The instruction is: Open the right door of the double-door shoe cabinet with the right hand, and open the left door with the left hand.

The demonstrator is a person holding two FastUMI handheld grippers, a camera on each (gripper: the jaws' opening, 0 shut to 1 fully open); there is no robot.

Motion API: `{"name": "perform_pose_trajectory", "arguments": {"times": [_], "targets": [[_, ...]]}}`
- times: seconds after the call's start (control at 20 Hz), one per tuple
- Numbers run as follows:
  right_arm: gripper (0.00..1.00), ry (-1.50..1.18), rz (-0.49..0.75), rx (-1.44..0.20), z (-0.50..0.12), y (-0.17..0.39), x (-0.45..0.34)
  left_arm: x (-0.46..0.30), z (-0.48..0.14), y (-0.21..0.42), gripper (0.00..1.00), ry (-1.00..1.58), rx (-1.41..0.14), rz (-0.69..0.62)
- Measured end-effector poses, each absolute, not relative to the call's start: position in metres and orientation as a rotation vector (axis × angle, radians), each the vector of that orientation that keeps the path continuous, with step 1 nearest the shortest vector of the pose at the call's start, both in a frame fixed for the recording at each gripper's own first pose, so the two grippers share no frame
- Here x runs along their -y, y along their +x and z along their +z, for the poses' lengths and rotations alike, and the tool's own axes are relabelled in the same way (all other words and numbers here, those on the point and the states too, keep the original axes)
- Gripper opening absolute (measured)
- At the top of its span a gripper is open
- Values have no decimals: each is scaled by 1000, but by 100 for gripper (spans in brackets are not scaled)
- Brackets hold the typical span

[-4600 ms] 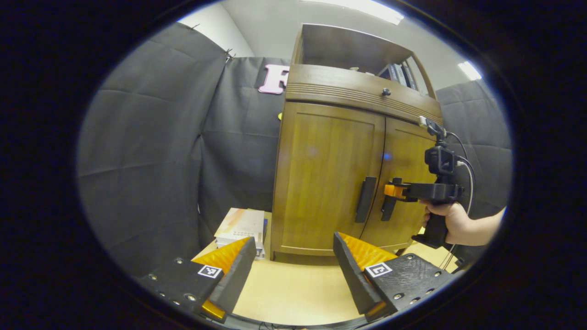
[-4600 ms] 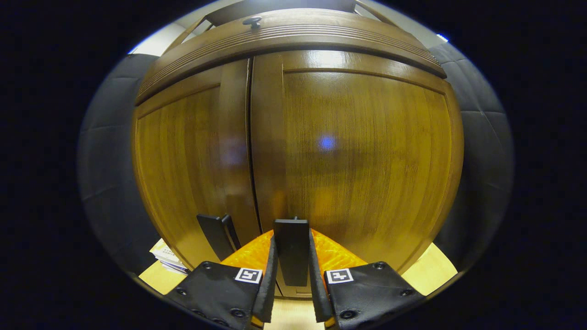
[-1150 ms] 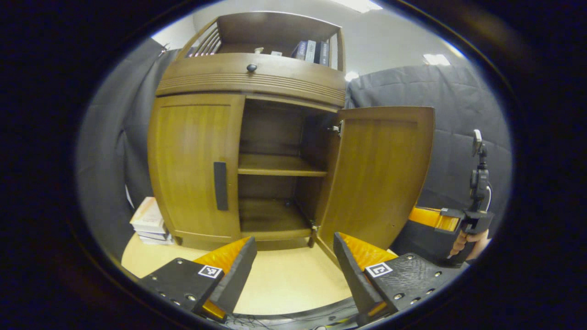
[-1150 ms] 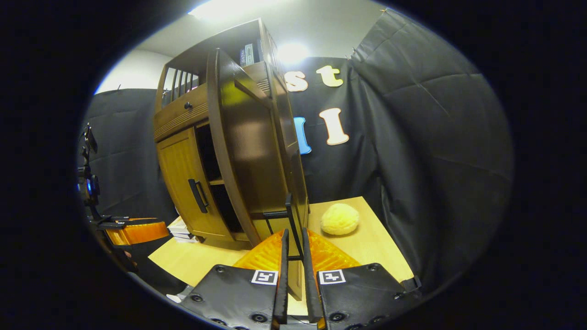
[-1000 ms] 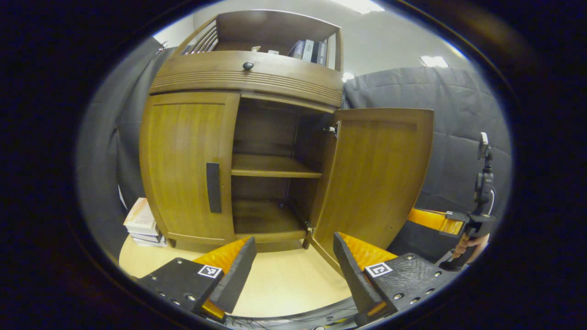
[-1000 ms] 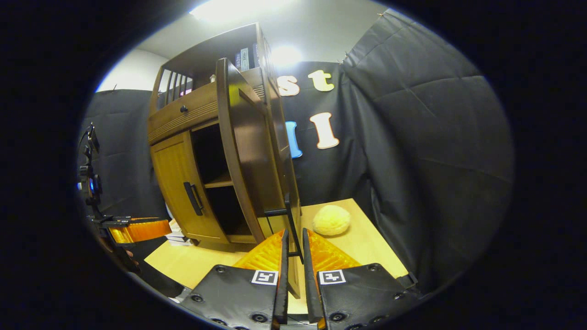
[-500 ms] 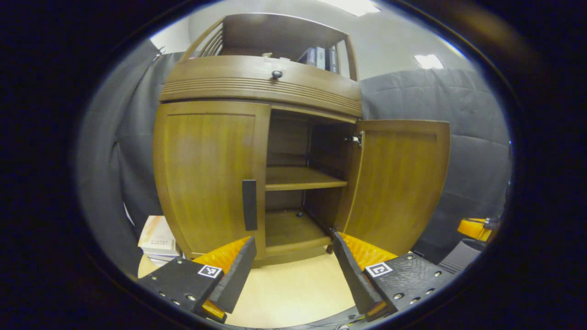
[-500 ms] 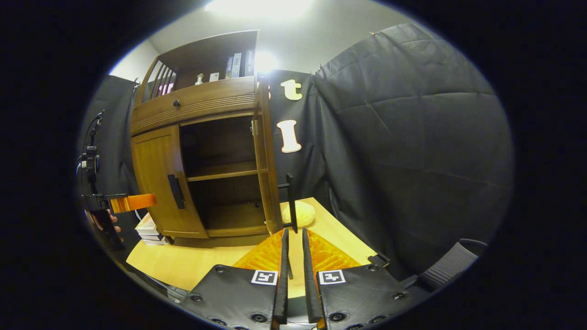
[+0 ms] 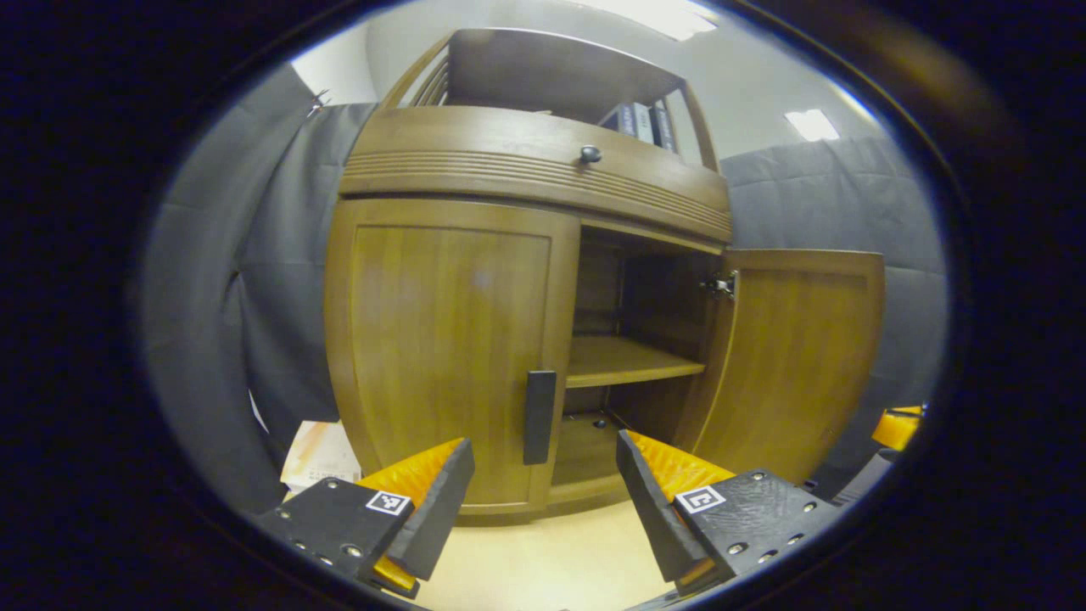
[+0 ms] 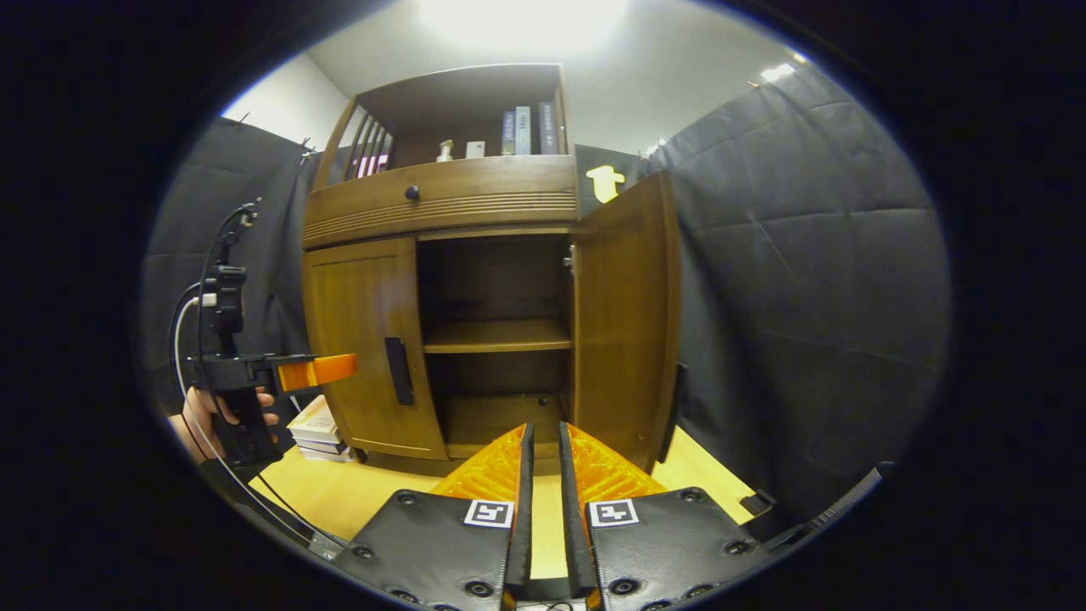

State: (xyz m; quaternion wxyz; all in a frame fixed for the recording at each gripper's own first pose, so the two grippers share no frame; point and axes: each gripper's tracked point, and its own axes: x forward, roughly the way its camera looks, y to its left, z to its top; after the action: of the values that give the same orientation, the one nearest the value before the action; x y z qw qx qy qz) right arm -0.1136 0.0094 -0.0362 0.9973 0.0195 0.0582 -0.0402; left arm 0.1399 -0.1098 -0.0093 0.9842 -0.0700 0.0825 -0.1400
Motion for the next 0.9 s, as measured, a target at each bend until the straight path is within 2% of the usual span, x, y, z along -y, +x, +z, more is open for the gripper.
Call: {"name": "perform_pose_trajectory", "arguments": {"times": [0.25, 0.4, 0.45, 0.5, 0.6, 0.7, 0.9], "targets": [[96, 36, 62, -145, -54, -68, -37, 110, -19, 189, 97, -140, -171, -196], [99, -8, 60, -153, -58, -47, -31, 112, -29, 213, 98, -125, -182, -157], [96, -10, 61, -155, -61, -42, -30, 115, -30, 220, 97, -127, -182, -150], [99, -11, 69, -158, -62, -37, -30, 119, -34, 228, 98, -131, -186, -144], [96, -19, 66, -153, -62, -28, -24, 128, -43, 240, 97, -136, -201, -144], [99, -20, 69, -147, -62, -18, -20, 135, -46, 251, 98, -131, -204, -140], [99, -22, 89, -151, -66, -4, -17, 143, -55, 269, 96, -119, -217, -112]]}}
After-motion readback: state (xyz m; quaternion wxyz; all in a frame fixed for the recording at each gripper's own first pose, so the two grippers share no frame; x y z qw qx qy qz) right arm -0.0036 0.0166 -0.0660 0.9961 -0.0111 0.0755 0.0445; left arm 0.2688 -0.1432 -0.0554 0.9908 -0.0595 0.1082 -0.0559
